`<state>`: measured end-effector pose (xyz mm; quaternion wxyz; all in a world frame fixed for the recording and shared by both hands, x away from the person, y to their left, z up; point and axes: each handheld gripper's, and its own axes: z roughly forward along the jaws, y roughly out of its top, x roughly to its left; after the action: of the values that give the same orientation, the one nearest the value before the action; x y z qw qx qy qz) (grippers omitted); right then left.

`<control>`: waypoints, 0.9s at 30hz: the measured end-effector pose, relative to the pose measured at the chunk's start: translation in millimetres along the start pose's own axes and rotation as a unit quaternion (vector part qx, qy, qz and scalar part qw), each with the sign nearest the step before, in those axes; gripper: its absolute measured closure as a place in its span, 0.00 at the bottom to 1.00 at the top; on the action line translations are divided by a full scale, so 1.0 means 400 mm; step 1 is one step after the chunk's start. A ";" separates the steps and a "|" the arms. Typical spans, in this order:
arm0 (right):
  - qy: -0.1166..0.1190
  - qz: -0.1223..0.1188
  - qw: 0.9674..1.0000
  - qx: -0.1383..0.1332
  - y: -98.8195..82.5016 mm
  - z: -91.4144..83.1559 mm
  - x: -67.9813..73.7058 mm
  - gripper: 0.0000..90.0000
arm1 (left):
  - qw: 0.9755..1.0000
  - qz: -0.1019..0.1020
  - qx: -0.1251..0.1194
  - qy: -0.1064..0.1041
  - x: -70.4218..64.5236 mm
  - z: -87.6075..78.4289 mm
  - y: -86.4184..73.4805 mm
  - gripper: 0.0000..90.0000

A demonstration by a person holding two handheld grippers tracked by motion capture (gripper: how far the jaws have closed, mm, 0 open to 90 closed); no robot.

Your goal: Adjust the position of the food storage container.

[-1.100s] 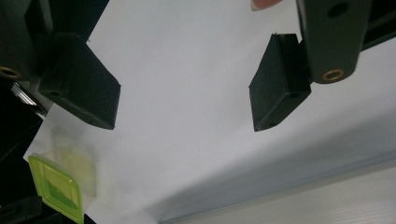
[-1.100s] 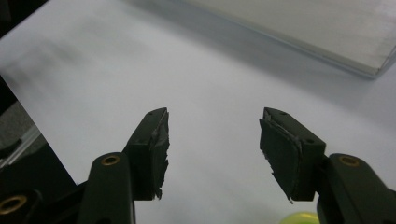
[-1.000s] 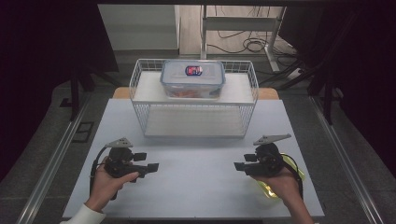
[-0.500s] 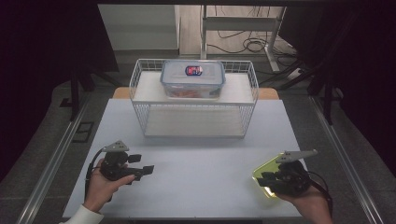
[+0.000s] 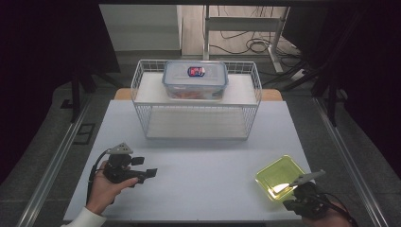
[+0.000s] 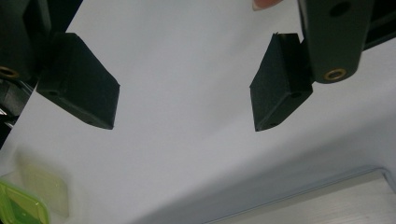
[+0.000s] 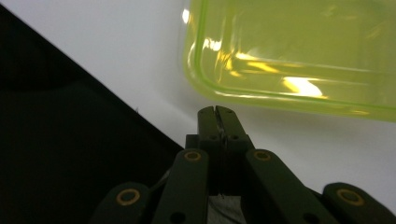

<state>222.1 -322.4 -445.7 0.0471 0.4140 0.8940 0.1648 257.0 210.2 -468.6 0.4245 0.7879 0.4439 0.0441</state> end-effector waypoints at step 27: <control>-0.018 0.001 1.000 -0.002 0.109 0.101 0.035 0.99 | 1.000 -0.005 0.010 0.000 0.014 0.007 -0.010 0.26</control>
<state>253.5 -275.2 -468.4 0.0638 0.4176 0.8924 0.1587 258.8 213.5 -474.8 0.4170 0.7897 0.4484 0.0370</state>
